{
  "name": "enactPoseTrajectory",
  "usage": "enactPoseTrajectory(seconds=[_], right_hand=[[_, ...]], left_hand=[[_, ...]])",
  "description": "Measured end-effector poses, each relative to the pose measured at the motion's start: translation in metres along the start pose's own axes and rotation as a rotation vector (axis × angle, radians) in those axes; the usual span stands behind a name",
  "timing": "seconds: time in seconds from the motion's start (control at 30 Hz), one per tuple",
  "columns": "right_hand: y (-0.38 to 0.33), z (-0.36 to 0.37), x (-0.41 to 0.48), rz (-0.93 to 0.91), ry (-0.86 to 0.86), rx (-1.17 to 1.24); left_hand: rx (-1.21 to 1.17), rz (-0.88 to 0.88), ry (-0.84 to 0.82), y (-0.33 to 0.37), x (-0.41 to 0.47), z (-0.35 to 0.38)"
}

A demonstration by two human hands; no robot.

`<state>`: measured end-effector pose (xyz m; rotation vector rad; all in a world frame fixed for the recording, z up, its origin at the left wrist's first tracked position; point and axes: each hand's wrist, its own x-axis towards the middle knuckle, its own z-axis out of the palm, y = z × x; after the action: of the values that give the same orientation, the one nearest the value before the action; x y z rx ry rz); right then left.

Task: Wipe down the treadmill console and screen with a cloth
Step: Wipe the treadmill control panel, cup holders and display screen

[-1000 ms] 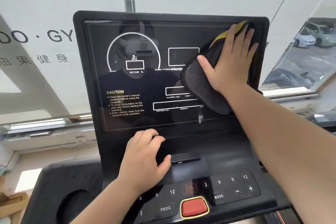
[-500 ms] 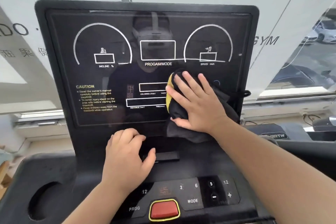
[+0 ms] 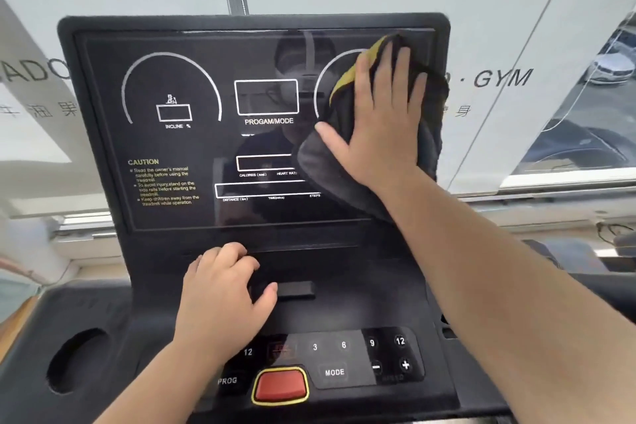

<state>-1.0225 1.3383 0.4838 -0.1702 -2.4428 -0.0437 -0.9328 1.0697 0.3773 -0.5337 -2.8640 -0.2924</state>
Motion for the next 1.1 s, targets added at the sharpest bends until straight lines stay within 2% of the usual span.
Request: enactPoseTrajectory(seconds=[0.1, 0.17, 0.3, 0.4, 0.5, 0.67, 0.83, 0.93, 1.0, 1.1], right_hand=[[-0.014, 0.026, -0.071, -0.208, -0.050, 0.052], [-0.008, 0.042, -0.117, -0.250, -0.075, 0.072], [0.022, 0.054, -0.166, -0.186, -0.150, 0.071], [0.040, 0.052, -0.191, -0.065, -0.201, -0.005], [0.033, 0.044, -0.213, 0.037, -0.267, 0.034], [-0.010, 0.037, -0.225, -0.015, -0.290, 0.118], [-0.054, 0.029, -0.218, -0.220, -0.292, 0.168], [-0.061, 0.024, -0.211, -0.243, -0.255, 0.227], [-0.046, 0.022, -0.208, -0.203, -0.244, 0.230], [-0.013, 0.020, -0.215, 0.005, -0.244, 0.169]], left_hand=[[-0.008, 0.001, 0.008, 0.000, -0.003, 0.003], [-0.019, -0.002, 0.017, 0.000, -0.003, 0.004], [-0.044, 0.005, 0.022, -0.002, -0.004, 0.004], [-0.067, 0.017, 0.016, -0.007, -0.007, 0.003], [-0.107, 0.019, 0.000, -0.011, -0.011, 0.005], [-0.153, 0.038, -0.048, -0.018, -0.018, 0.008], [-0.171, 0.096, -0.074, -0.026, -0.017, 0.005], [-0.185, 0.125, -0.065, -0.030, -0.019, 0.005], [-0.188, 0.132, -0.050, -0.034, -0.021, 0.006], [-0.169, 0.111, -0.021, -0.044, -0.023, 0.005]])
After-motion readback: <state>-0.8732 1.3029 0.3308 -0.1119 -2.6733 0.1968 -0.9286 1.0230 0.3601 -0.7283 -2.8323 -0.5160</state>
